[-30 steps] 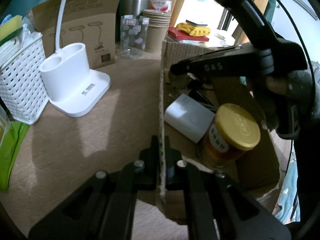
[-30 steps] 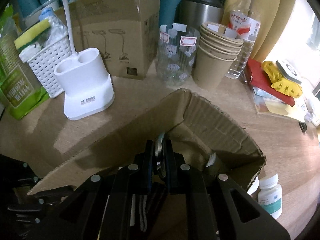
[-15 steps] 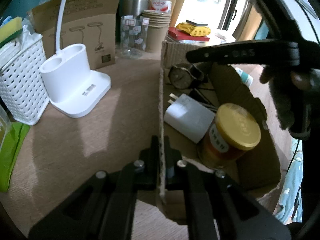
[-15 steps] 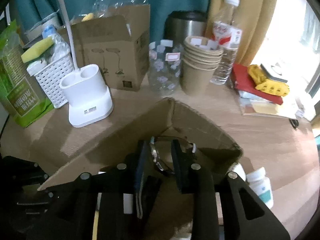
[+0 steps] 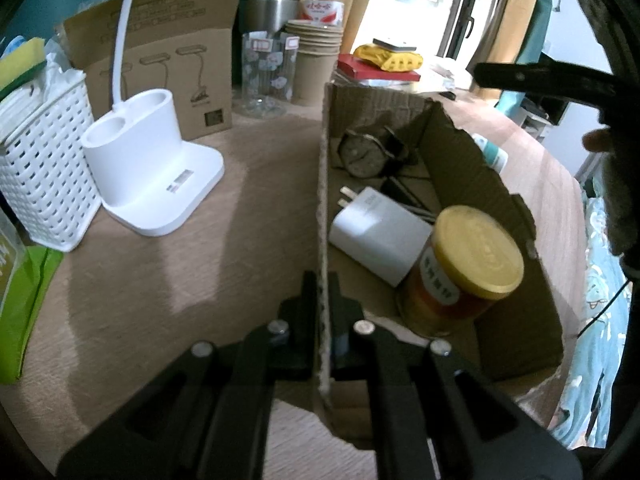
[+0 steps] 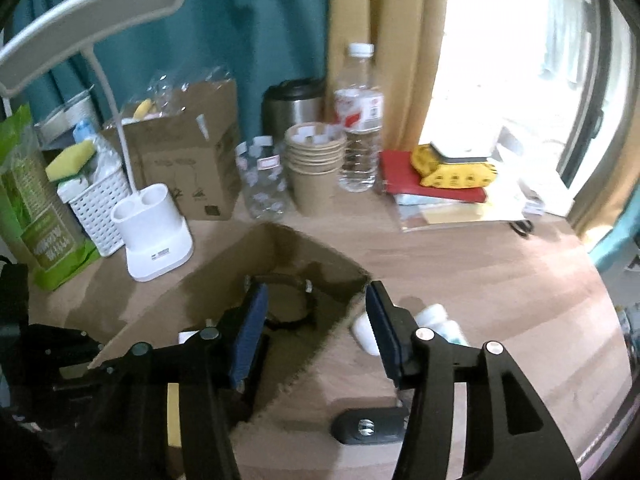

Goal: Organize rigid objects
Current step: 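Withdraw the open right gripper from the box toward the black key fob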

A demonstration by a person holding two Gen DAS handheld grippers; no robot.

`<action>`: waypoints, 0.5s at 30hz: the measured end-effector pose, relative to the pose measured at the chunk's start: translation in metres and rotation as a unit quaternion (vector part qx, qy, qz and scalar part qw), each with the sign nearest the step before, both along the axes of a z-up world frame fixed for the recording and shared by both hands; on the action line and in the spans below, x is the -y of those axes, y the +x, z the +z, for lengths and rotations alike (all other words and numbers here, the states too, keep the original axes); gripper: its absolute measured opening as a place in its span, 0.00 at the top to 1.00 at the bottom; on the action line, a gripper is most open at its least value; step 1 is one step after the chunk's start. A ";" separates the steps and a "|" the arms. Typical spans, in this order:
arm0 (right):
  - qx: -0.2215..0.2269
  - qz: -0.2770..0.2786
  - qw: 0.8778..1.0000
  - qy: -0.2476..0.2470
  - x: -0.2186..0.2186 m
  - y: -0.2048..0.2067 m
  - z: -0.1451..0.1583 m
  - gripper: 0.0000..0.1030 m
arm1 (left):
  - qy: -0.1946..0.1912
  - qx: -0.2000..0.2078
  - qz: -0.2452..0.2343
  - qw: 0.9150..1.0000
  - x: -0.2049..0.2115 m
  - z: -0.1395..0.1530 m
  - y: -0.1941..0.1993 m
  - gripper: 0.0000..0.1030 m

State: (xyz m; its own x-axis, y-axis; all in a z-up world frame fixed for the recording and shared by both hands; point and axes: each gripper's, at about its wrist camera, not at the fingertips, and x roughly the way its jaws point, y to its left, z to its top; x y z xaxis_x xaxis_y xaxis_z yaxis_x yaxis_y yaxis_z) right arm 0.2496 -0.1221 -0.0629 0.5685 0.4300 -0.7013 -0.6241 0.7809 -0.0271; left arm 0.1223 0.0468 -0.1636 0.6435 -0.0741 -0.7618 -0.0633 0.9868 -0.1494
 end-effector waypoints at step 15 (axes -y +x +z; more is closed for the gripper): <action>0.003 -0.074 0.997 0.013 0.066 -0.012 -0.005 0.35 | 0.009 -0.002 0.002 1.000 0.002 0.000 0.001 0.96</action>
State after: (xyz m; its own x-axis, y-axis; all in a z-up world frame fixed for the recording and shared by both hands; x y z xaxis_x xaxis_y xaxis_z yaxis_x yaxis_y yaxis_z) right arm 0.2377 -0.1884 -0.0675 0.6307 0.3590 -0.6880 -0.5016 0.8651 -0.0085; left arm 0.1233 0.0448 -0.1633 0.6403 -0.0582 -0.7659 -0.0676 0.9890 -0.1317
